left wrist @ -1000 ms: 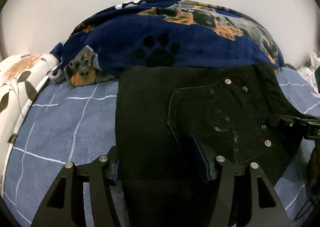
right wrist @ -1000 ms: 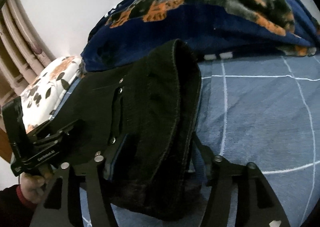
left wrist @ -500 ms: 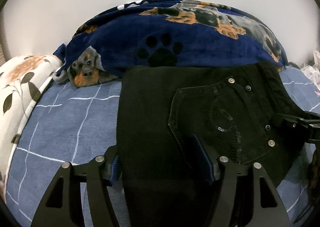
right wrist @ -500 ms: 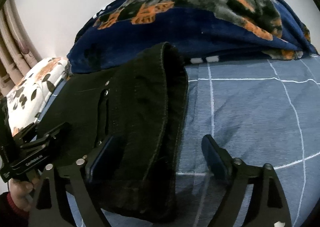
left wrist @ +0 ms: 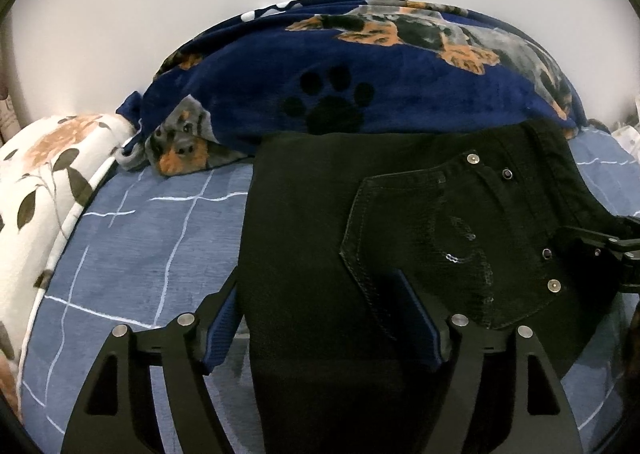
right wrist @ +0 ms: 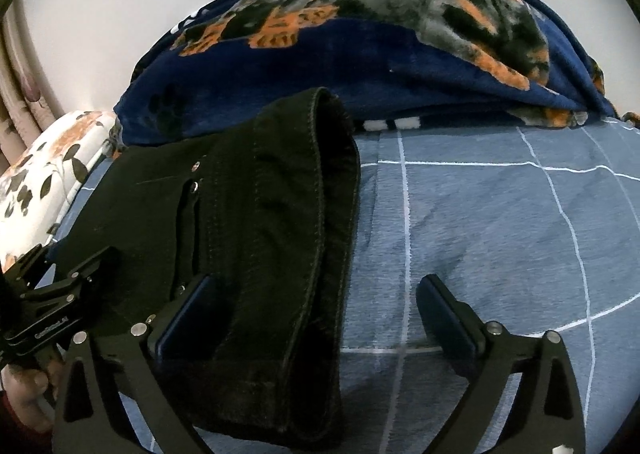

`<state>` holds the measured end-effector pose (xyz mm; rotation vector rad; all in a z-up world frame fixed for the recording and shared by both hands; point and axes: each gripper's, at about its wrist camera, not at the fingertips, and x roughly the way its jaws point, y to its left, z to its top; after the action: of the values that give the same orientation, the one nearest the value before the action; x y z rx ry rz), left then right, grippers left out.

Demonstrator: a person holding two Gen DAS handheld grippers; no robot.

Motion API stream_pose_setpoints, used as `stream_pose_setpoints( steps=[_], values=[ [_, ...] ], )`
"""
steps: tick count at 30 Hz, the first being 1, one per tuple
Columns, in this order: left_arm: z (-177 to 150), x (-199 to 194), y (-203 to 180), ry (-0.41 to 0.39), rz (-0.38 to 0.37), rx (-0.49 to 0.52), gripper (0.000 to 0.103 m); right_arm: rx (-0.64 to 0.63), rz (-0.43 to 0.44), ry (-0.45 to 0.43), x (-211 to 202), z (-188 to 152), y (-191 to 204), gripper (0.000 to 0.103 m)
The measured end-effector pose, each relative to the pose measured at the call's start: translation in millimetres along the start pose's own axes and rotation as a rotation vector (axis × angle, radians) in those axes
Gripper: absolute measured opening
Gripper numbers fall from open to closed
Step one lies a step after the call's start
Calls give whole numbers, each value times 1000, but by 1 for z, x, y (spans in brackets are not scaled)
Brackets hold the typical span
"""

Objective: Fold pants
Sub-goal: 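Open the right gripper and release the folded jeans edge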

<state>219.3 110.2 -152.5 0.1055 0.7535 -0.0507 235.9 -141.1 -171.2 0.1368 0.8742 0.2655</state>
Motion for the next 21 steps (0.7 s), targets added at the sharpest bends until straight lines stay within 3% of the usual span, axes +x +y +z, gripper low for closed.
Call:
stream_pose_setpoints(
  steps=[21],
  values=[
    [0,0,-3,-1,25,17,76,-31,-47,-22,-3,0,6,101]
  ],
)
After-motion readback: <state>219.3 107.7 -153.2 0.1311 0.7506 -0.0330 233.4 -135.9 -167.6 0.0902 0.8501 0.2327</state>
